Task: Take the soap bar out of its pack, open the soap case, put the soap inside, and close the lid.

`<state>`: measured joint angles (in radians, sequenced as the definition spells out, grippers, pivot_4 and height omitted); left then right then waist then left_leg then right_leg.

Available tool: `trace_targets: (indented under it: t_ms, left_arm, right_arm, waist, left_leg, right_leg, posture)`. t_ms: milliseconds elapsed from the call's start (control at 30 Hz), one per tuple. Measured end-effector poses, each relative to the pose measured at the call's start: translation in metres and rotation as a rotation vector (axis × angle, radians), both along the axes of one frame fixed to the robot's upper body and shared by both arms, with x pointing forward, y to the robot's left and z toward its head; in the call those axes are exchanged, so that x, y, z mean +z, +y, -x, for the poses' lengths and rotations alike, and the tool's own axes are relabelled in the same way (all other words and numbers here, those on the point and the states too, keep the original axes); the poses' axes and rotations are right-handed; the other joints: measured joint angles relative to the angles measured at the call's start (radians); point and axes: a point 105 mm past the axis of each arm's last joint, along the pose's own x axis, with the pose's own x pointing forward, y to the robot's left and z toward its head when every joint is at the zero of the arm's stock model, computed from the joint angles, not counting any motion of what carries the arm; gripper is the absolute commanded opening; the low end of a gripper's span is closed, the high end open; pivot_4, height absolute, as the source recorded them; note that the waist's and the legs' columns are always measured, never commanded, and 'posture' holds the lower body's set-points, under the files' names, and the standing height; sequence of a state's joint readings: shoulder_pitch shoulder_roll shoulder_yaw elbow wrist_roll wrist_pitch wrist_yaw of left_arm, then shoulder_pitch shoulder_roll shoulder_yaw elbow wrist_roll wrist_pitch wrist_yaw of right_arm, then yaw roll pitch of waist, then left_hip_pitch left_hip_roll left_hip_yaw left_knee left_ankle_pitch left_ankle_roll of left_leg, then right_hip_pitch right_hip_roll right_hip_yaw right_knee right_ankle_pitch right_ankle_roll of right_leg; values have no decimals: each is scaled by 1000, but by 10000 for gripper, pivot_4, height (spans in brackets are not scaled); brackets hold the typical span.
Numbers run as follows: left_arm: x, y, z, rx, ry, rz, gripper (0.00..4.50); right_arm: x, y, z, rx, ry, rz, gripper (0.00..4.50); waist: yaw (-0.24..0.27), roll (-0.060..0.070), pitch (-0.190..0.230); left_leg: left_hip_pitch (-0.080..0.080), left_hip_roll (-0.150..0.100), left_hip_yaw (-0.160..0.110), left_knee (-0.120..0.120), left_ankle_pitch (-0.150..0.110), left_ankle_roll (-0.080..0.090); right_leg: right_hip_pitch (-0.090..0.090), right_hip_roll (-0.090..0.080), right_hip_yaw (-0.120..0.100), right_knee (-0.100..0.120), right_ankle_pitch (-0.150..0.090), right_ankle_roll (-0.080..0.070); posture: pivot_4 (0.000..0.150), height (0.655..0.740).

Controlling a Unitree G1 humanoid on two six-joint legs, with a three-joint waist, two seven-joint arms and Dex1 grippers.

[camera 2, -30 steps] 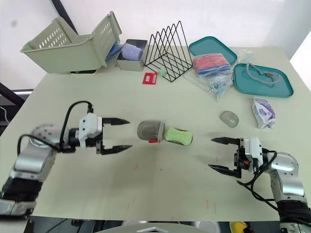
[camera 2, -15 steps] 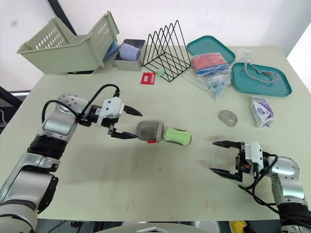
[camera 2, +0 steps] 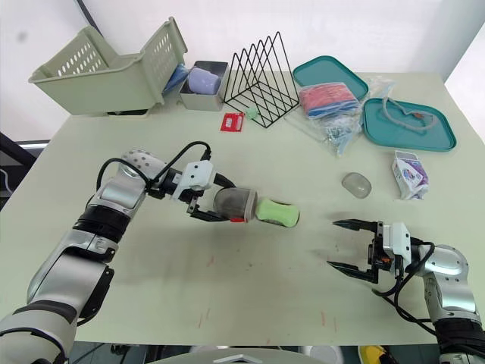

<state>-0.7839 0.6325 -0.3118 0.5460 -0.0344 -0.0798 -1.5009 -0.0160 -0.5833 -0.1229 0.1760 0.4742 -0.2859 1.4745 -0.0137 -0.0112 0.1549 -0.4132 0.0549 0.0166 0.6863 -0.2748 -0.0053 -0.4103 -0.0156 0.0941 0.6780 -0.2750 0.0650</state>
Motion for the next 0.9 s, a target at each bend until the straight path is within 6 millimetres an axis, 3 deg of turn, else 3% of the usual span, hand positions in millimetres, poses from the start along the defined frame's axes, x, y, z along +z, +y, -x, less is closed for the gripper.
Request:
trace_targets:
  t_ms: [267,400,733,900]
  left_arm:
    - [2,-1,-4,-9,-10,-8,45000]
    - [2,-1,-5,-10,-5,-4,34527]
    - [1,-1,-3,-22,-12,-5,34543]
    - [-1,5,4,-24,-13,-5,34543]
  right_arm:
    - [-1,0,1,-2,2,1,43937]
    - [-2,0,1,-3,7,2,45000]
    - [2,5,-6,14,6,32,45000]
    - [31,25,-33,24,1,120,45000]
  waist:
    - [1,0,0]
    - [1,0,0]
    - [0,0,0]
    - [-10,0,0]
  left_leg:
    - [0,0,0,0,0,0]
    - [0,0,0,0,0,0]
    - [0,0,0,0,0,0]
    - [0,0,0,0,0,0]
  right_leg:
    - [0,0,0,0,0,0]
    - [0,0,0,0,0,0]
    - [0,0,0,0,0,0]
    - [-1,0,0,2,0,0]
  posture:
    - [1500,7400]
    - [1500,7400]
    - [1500,7400]
    - [1500,7400]
